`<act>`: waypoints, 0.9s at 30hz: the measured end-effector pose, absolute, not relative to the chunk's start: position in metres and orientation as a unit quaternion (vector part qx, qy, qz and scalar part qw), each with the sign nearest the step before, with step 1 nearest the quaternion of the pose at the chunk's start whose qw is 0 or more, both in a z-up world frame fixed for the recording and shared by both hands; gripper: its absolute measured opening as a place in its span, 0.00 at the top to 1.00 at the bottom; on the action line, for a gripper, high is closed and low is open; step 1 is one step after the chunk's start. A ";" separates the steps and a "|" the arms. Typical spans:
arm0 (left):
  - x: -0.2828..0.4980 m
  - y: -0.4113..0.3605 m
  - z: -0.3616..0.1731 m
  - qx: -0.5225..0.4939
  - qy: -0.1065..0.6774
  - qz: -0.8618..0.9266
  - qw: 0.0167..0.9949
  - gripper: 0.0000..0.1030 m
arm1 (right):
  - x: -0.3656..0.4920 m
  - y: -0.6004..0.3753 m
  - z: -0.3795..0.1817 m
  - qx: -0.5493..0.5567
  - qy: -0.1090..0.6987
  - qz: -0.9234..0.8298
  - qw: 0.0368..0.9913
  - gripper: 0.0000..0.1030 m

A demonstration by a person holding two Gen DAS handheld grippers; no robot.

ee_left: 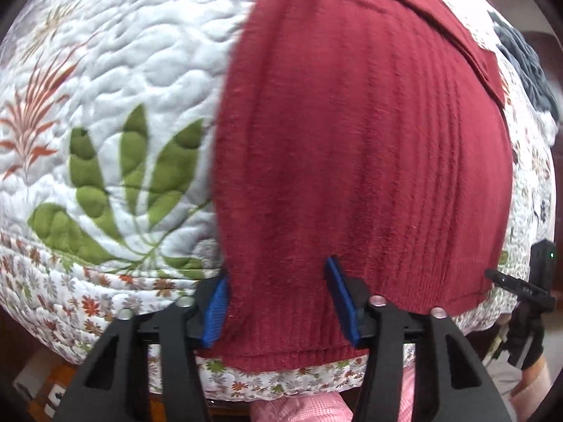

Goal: Fold small clothes
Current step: 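Close both tools on the ribbed hem of the red sweater, then lift the hem with both tools, fold it toward the collar, open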

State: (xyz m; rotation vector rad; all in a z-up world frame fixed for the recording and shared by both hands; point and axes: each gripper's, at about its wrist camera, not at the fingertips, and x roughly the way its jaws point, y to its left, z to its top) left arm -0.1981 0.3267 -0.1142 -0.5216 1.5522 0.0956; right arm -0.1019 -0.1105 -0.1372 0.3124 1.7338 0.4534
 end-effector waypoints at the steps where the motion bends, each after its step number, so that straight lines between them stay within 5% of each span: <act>1: -0.200 0.327 -0.113 -0.232 0.693 0.045 0.681 0.67 | -0.102 -0.112 -0.137 0.129 0.752 0.195 0.617 0.68; 4: -0.202 0.333 -0.111 -0.237 0.693 0.049 0.679 0.81 | -0.102 -0.114 -0.135 0.124 0.752 0.201 0.616 0.94; 6: -0.205 0.347 -0.108 -0.257 0.689 0.042 0.676 0.92 | -0.100 -0.113 -0.131 0.132 0.749 0.213 0.614 0.94; 16: -0.179 0.380 -0.060 -0.373 0.605 -0.017 0.704 0.93 | -0.064 -0.125 -0.082 0.257 0.693 0.281 0.612 0.95; 27: -0.103 0.399 -0.056 -0.348 0.537 -0.023 0.768 0.93 | 0.020 -0.127 -0.071 0.296 0.646 0.301 0.635 0.95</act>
